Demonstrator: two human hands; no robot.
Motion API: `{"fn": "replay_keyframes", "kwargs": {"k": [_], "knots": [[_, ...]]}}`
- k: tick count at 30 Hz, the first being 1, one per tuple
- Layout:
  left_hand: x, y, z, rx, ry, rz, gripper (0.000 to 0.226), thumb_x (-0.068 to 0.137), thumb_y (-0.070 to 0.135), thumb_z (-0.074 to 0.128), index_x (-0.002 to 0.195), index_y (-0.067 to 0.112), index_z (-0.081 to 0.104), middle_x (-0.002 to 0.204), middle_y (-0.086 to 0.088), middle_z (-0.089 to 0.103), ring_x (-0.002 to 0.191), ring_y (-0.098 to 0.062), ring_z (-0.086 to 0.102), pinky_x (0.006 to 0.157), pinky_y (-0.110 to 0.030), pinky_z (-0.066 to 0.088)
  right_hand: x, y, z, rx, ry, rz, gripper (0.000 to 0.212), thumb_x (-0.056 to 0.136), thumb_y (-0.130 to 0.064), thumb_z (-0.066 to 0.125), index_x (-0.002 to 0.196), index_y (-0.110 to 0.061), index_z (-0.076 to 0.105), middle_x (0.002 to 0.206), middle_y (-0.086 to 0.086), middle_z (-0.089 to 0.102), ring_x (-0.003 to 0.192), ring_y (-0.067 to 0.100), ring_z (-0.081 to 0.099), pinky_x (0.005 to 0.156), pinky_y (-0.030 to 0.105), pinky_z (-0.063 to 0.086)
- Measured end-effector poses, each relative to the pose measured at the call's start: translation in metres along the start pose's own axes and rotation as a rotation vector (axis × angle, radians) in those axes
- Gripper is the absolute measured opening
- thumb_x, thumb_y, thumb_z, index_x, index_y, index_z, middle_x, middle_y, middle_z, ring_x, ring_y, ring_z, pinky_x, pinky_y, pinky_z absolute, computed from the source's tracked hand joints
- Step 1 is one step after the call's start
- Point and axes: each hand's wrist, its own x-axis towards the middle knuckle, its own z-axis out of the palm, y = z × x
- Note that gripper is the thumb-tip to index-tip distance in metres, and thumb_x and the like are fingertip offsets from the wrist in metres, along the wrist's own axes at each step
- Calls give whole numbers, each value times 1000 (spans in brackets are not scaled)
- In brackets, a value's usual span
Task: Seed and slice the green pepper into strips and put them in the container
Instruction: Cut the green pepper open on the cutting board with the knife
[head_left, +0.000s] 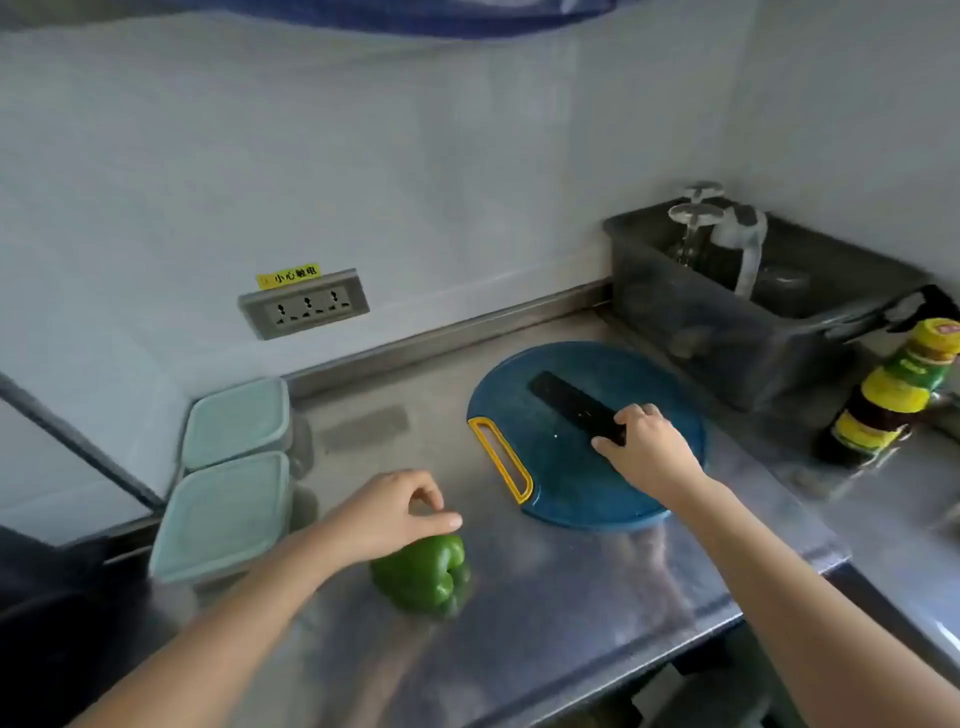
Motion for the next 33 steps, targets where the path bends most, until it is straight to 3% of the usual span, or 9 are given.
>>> {"fn": "replay_keyframes", "kwargs": {"k": [4, 8, 12, 14, 17, 19, 22, 27, 33], "knots": [[5, -12, 22, -24, -3, -18, 50, 61, 78, 52, 78, 32, 62, 88, 16, 65, 86, 2, 59, 83, -28, 49, 1, 16, 25, -80, 99, 14, 70, 87, -58, 50, 134, -6, 42, 134, 12, 46, 124, 29, 44, 103, 37, 36], [6, -10, 30, 16, 63, -19, 60, 57, 86, 44, 82, 34, 62, 93, 18, 64, 91, 0, 58, 85, -31, 49, 4, 26, 43, -266, 178, -51, 76, 88, -64, 39, 137, -6, 38, 140, 12, 43, 130, 28, 40, 110, 37, 27], [-12, -6, 29, 205, 104, 27, 77, 50, 91, 41, 101, 35, 55, 111, 15, 49, 108, -7, 44, 92, -30, 39, 4, 28, 47, -322, 196, -60, 81, 87, -66, 36, 139, -4, 35, 139, 12, 46, 128, 27, 43, 113, 38, 24], [-26, -7, 29, 284, 66, 62, 94, 40, 95, 41, 113, 36, 51, 119, 11, 43, 113, -10, 37, 94, -29, 35, 0, 26, 45, -293, 195, -30, 90, 85, -68, 38, 146, -4, 21, 138, 13, 48, 127, 28, 45, 114, 37, 23], [-41, -11, 32, 347, 66, 55, 83, 61, 76, 60, 131, 38, 39, 129, 3, 37, 118, -19, 32, 99, -31, 32, -17, 17, 42, -254, 205, 18, 99, 84, -67, 43, 150, -7, 1, 119, 18, 59, 125, 33, 46, 105, 36, 35], [-47, -12, 35, 323, 119, 55, 76, 67, 68, 64, 133, 41, 37, 126, 0, 37, 117, -21, 33, 100, -32, 33, -30, 10, 43, -259, 213, 35, 100, 84, -66, 46, 150, -7, 0, 116, 18, 59, 119, 34, 49, 89, 36, 43], [-52, -15, 35, 181, 122, 76, 74, 67, 62, 69, 132, 44, 39, 123, 0, 37, 119, -21, 36, 100, -34, 37, -52, 2, 49, -271, 230, 28, 99, 81, -69, 47, 150, -11, 4, 115, 14, 60, 108, 33, 56, 70, 33, 40], [-67, -25, 32, 117, 106, 157, 69, 66, 52, 75, 127, 44, 44, 124, 6, 36, 118, -18, 37, 98, -32, 37, -102, -11, 63, -259, 263, -51, 97, 78, -73, 47, 150, -19, 10, 117, 6, 61, 108, 30, 56, 73, 34, 46], [-91, -38, 17, -10, 234, 287, 71, 58, 48, 79, 122, 44, 49, 122, 10, 39, 115, -16, 44, 99, -29, 35, -152, -22, 84, -278, 296, -160, 88, 83, -71, 40, 149, -21, 10, 110, 0, 63, 99, 24, 62, 69, 31, 45]]}}
